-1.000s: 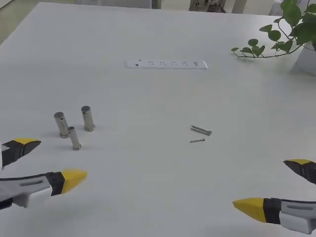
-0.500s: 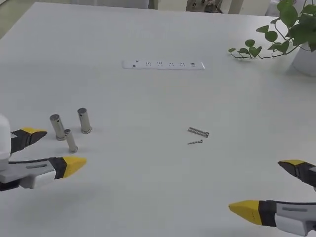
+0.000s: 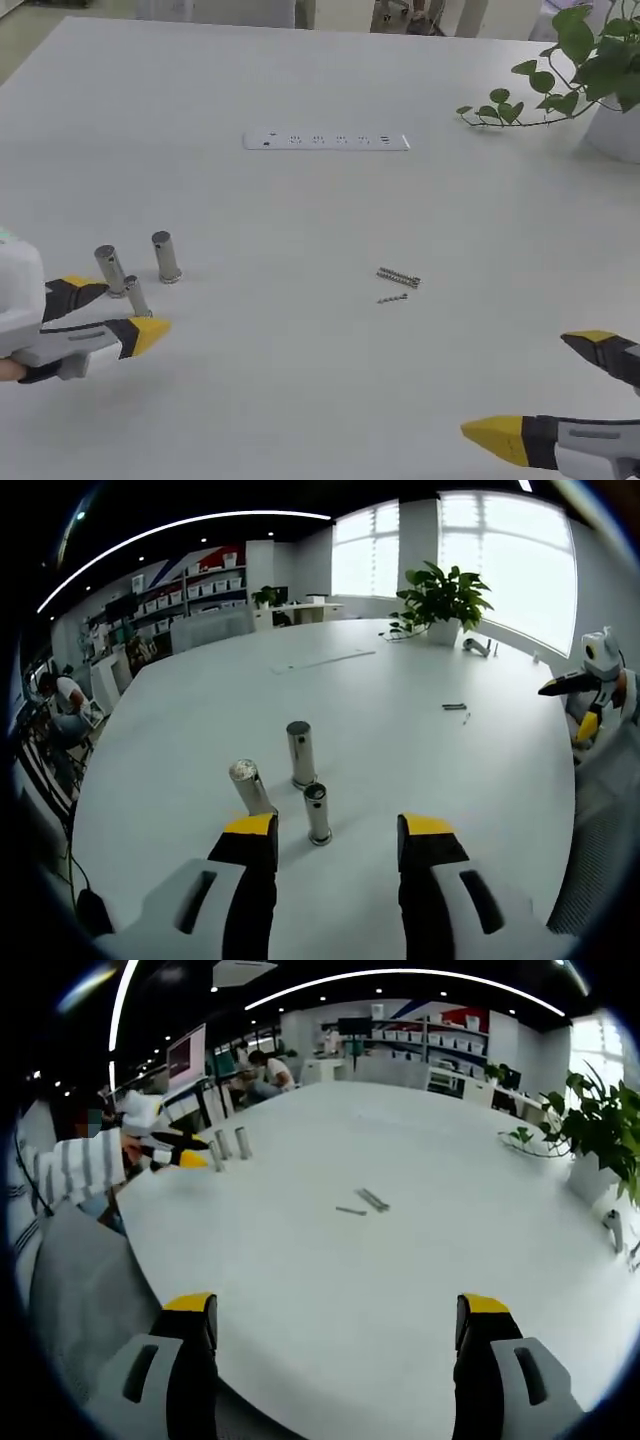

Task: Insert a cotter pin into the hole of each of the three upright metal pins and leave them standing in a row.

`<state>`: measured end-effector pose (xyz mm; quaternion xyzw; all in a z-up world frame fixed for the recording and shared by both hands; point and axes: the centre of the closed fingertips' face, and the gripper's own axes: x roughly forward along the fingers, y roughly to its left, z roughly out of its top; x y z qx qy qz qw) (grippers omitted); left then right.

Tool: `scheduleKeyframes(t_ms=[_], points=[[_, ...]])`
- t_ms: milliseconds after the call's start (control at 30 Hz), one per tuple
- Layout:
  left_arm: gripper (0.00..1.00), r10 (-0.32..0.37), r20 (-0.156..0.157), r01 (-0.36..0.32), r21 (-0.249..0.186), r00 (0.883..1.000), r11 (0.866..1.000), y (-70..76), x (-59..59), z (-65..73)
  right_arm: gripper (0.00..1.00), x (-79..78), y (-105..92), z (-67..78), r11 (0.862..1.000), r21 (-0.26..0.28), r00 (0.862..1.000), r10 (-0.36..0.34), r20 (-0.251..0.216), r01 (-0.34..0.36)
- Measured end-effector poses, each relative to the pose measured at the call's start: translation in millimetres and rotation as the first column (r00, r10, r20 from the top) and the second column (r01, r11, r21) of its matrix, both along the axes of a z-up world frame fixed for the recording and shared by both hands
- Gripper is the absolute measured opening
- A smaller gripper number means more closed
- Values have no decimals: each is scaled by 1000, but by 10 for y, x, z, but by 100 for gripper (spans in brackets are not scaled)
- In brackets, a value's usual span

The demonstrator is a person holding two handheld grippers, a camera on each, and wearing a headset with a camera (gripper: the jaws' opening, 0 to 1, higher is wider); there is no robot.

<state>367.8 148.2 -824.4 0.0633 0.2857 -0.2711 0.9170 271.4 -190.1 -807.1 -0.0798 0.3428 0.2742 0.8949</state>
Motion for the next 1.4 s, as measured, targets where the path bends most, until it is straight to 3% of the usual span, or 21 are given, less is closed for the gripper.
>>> scheduleKeyframes(t_ms=[100, 300, 700, 733, 800, 1067, 1200, 1300, 1400], points=[[43, 19, -12, -20, -10, 1000, 1000, 2, 25, -41, 100, 8, -8, 0, 1000, -3, 1000, 0, 1, 0], [42, 19, -34, -19, 8, 999, 1000, -20, 55, -179, 100, -5, 13, -16, 1000, -3, 1000, 9, -5, -9], [33, 35, -22, -34, 36, 999, 999, -31, 159, -236, 100, -30, 26, -20, 1000, -7, 1000, -1, -9, 1], [33, 18, -19, -16, 65, 1000, 998, -36, 156, -257, 100, -30, 24, -21, 1000, -8, 1000, -4, -9, 4], [33, 14, -15, -13, 82, 1000, 997, -42, 157, -275, 100, -30, 26, -24, 1000, -8, 1000, -3, -11, 3], [28, 46, -22, -45, 77, 999, 996, -24, 190, -312, 100, -36, 56, -34, 1000, -10, 1000, 8, -15, -8], [20, 79, -20, -78, 47, 997, 996, 9, 239, -280, 100, -38, 53, -33, 1000, -8, 1000, 7, -17, -7], [16, 85, -9, -84, 55, 996, 995, 27, 263, -267, 100, -43, 43, -37, 1000, -9, 1000, 5, -19, -5], [15, 88, -20, -86, 65, 996, 994, 41, 260, -283, 100, -45, 38, -39, 1000, -9, 1000, 5, -20, -5]])
